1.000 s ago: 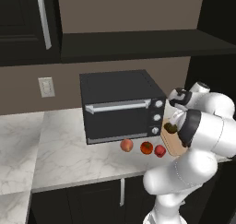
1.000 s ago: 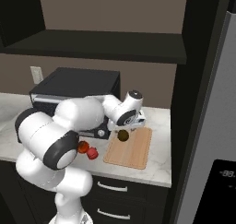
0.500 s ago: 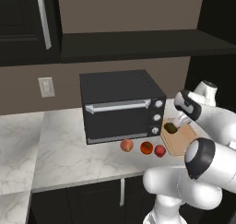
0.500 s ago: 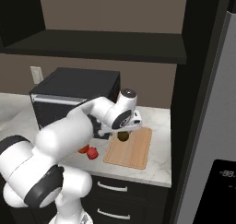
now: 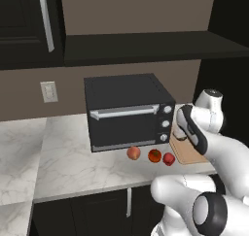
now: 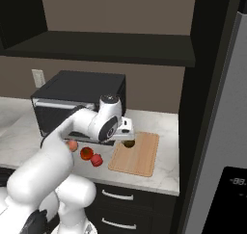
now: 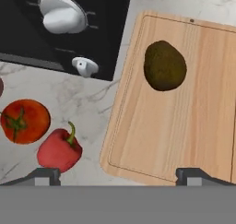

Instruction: Place the avocado, onion, tomato, and bell pepper on the cutting board.

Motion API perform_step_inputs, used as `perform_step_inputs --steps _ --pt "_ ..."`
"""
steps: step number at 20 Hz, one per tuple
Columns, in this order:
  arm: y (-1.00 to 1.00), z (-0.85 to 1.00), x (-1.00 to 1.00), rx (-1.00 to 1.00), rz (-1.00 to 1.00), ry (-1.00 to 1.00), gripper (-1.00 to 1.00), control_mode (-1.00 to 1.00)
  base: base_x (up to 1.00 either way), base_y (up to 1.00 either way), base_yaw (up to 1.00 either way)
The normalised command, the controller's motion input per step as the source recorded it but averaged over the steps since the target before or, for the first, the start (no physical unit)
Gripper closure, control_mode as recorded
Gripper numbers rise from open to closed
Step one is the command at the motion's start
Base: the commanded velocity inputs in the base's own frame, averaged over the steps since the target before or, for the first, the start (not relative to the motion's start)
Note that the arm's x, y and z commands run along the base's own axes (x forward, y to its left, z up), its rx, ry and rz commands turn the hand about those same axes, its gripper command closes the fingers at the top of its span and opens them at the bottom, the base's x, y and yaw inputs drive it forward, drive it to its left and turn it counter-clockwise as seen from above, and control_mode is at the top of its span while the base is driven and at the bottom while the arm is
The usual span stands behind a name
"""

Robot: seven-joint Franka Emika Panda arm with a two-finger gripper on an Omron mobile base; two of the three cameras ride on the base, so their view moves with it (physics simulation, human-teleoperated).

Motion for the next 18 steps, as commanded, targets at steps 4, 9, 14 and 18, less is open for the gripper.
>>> perform_step_inputs --steps 4,9,14,18 --pt "0.41 0.05 -0.31 -0.04 -0.21 0.0 -1.0 -1.0 0.0 0.0 0.0" --pt "0.33 -0.02 -0.21 -0.01 -0.16 0.0 -1.0 -1.0 0.0 0.0 0.0" --pt "0.04 -0.05 0.0 0.0 -0.03 0.0 -1.0 -1.0 0.0 0.0 0.0" --pt "0.06 -0.03 0.07 0.01 -0.01 0.0 -1.0 -1.0 0.0 0.0 0.0"
